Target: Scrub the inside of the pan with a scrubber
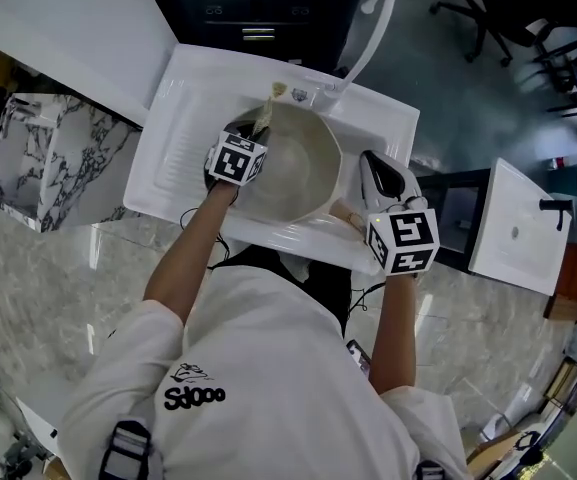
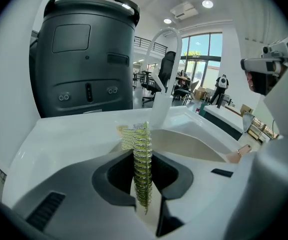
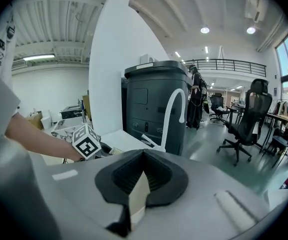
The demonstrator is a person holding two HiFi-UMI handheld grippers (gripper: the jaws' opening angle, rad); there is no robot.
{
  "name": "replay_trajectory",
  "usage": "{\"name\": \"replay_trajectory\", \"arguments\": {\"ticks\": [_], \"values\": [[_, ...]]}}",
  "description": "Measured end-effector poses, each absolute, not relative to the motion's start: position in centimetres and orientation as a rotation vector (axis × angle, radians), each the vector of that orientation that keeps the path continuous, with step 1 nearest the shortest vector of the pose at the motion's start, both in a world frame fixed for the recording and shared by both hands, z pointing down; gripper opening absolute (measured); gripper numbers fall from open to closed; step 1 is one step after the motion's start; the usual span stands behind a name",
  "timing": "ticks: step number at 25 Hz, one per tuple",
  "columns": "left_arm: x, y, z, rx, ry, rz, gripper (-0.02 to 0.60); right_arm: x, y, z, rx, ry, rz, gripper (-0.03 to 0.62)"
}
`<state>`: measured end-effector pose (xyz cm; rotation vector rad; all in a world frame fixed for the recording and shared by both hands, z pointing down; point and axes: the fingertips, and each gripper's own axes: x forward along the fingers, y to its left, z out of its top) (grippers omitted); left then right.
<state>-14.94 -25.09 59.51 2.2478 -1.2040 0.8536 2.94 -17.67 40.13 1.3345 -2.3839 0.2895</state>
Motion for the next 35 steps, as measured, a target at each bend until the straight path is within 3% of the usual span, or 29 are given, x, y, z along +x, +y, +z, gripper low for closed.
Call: {"name": "replay_trajectory", "arguments": {"ticks": [35], "values": [[-10.5, -28.5, 65.4, 2.157, -1.122, 0.893, 0.067, 5.6, -17.5, 45.1, 1.368, -2.321, 0.421, 0.009]]}}
